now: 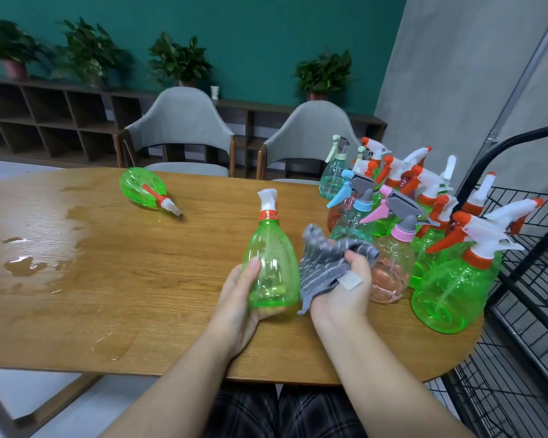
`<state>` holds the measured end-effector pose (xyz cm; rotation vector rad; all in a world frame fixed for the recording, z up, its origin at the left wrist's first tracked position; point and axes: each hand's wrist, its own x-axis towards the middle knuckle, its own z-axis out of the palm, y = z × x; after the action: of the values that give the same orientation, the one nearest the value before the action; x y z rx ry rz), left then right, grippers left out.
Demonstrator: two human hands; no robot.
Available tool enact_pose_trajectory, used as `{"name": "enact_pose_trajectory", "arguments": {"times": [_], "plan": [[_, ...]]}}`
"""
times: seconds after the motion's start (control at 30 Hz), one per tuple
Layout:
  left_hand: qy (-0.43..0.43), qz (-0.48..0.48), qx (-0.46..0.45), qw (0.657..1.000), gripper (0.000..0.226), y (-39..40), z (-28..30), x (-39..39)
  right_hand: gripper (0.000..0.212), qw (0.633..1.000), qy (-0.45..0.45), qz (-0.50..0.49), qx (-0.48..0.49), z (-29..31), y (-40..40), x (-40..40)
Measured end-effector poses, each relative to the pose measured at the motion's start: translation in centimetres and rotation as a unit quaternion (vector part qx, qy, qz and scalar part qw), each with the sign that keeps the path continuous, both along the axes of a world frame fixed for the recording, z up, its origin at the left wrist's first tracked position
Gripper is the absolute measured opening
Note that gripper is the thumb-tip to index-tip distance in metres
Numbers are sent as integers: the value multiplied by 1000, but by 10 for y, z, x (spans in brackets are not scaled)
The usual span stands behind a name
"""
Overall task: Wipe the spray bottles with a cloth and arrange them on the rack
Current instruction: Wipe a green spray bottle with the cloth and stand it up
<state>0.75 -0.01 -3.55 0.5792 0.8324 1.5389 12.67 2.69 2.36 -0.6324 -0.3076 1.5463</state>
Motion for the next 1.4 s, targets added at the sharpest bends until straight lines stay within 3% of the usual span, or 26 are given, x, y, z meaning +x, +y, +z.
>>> {"name": "enact_pose_trajectory", "arguments": {"times": [0.13,0.23,0.33,0.47,0.53,0.77,0.87,1.0,1.03,1.07,1.13,1.17,1.27,1.4], "plan": [[5,-16,22,1000,50,-1,1,0,17,994,-81,27,60,13,13,-10],[22,10,25,999,47,1,0,1,19,960,-235,60,140,14,21,-18],[37,19,30,999,53,2,0,1,20,895,-383,119,196,12,22,-22],[30,16,16,999,40,2,1,2,41,738,-569,106,347,3,20,-21],[18,3,8,1000,41,2,2,2,44,713,-587,96,371,-4,18,-21],[-6,-30,18,999,71,0,5,0,48,691,-563,89,444,-21,6,-12],[7,-28,18,999,79,-2,6,-4,45,701,-545,82,452,-27,3,-11],[16,-16,46,999,60,-7,9,8,25,758,-466,92,447,-30,-5,-7],[16,-1,51,999,44,-8,9,11,20,792,-425,101,427,-28,-7,-7],[17,7,44,999,38,-6,6,10,16,851,-352,108,375,-23,-9,-6],[14,30,10,999,54,1,-1,3,13,958,-174,104,205,-6,-8,-5],[15,33,5,999,64,1,0,0,15,982,-104,93,123,2,-4,-4],[-13,24,-3,1000,90,2,-6,-7,23,998,-28,56,8,22,10,6],[-46,-10,15,999,71,2,-5,-9,20,987,-128,67,68,30,13,-4]]}}
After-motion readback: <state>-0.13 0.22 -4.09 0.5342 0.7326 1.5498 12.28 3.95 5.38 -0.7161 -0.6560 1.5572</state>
